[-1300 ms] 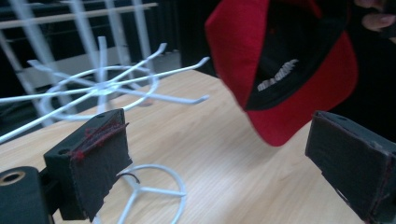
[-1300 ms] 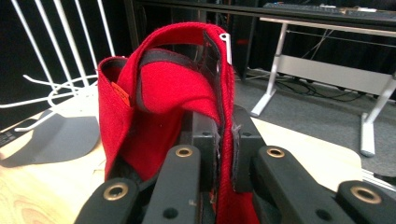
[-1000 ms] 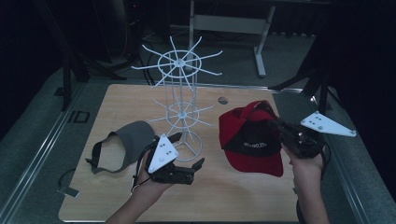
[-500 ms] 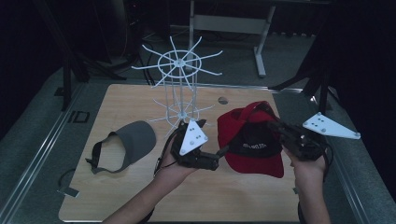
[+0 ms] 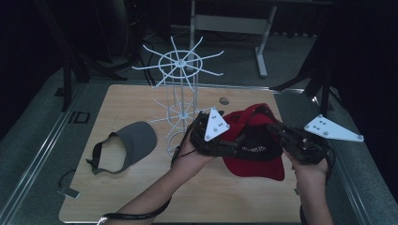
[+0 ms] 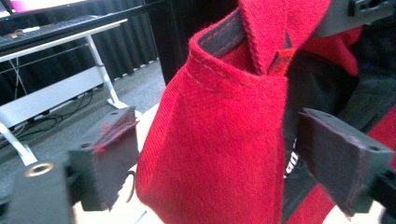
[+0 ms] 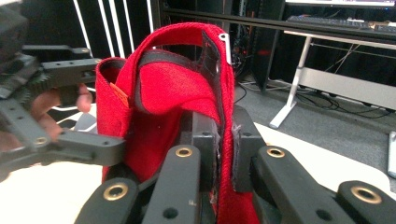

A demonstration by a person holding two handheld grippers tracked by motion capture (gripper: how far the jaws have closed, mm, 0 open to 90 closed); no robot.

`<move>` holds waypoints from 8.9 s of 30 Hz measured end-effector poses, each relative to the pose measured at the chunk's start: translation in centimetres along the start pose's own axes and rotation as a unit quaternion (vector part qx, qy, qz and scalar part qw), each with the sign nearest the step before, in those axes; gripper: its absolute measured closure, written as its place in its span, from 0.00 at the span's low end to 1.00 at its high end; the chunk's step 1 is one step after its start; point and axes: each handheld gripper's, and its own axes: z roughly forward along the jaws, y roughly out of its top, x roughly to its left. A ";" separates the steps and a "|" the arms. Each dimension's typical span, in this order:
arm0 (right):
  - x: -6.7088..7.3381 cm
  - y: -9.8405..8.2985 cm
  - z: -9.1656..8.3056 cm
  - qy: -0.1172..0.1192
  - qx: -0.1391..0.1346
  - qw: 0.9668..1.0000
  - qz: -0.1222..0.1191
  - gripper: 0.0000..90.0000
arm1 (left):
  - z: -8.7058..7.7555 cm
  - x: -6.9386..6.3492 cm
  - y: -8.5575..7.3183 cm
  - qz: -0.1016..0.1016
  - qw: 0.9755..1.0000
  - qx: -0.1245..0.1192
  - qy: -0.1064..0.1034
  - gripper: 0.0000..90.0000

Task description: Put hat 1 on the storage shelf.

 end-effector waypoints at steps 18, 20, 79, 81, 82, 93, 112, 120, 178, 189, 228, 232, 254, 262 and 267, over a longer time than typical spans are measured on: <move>0.3 -0.7 0.0 0.004 0.006 1.000 -0.001 0.93 | 0.3 -0.7 0.9 0.010 1.000 0.012 0.005 0.91; 0.2 -1.1 -0.1 0.007 0.005 1.000 0.004 0.93 | 0.3 -0.8 1.0 0.012 1.000 0.012 -0.012 0.93; 2.4 -1.9 -1.1 0.157 0.017 0.984 -0.081 0.72 | -2.5 1.0 1.7 0.074 0.969 -0.023 -0.233 0.96; 2.4 -1.9 -1.1 0.157 0.020 0.984 -0.086 0.76 | -2.5 1.0 1.7 0.074 0.969 -0.024 -0.234 0.96; 2.5 -1.9 -1.1 0.159 0.024 0.983 -0.092 0.84 | -2.5 1.1 1.7 0.075 0.969 -0.023 -0.232 0.96; 2.7 -1.7 -1.4 0.159 0.017 0.984 -0.076 0.98 | -2.5 1.2 1.6 0.065 0.967 -0.030 -0.243 0.96; 2.3 -0.4 -2.2 0.125 -0.006 0.990 -0.059 0.98 | -3.3 1.4 1.1 0.071 0.978 -0.009 -0.197 0.63; 2.0 -0.3 -2.3 0.116 -0.011 0.992 -0.056 0.98 | -4.0 2.0 0.7 0.058 0.983 -0.013 -0.173 0.63; -1.5 10.9 0.1 0.020 -0.081 0.996 -0.024 0.98 | -11.4 3.3 -12.7 -0.044 0.993 0.014 -0.105 0.58; -1.6 12.8 3.0 0.007 -0.058 0.998 -0.025 0.98 | -11.4 3.2 -16.0 -0.061 0.994 0.027 -0.091 0.58; -1.8 7.1 3.9 0.073 -0.015 0.997 -0.028 0.81 | -11.2 4.3 -23.0 -0.112 0.989 0.059 -0.072 0.58; -1.7 6.7 3.1 0.078 -0.014 0.996 -0.034 0.76 | -11.2 4.4 -23.1 -0.114 0.989 0.058 -0.070 0.58; -5.0 -2.3 1.9 0.051 0.049 0.997 0.002 0.43 | -11.4 4.4 -23.2 -0.113 0.989 0.057 -0.072 0.58; -6.6 -7.0 2.7 0.023 0.077 0.996 0.042 0.25 | -11.4 4.5 -23.3 -0.114 0.989 0.059 -0.072 0.58; -7.4 -9.9 3.1 0.015 0.093 0.994 0.058 0.20 | -11.4 4.5 -23.4 -0.114 0.989 0.060 -0.071 0.58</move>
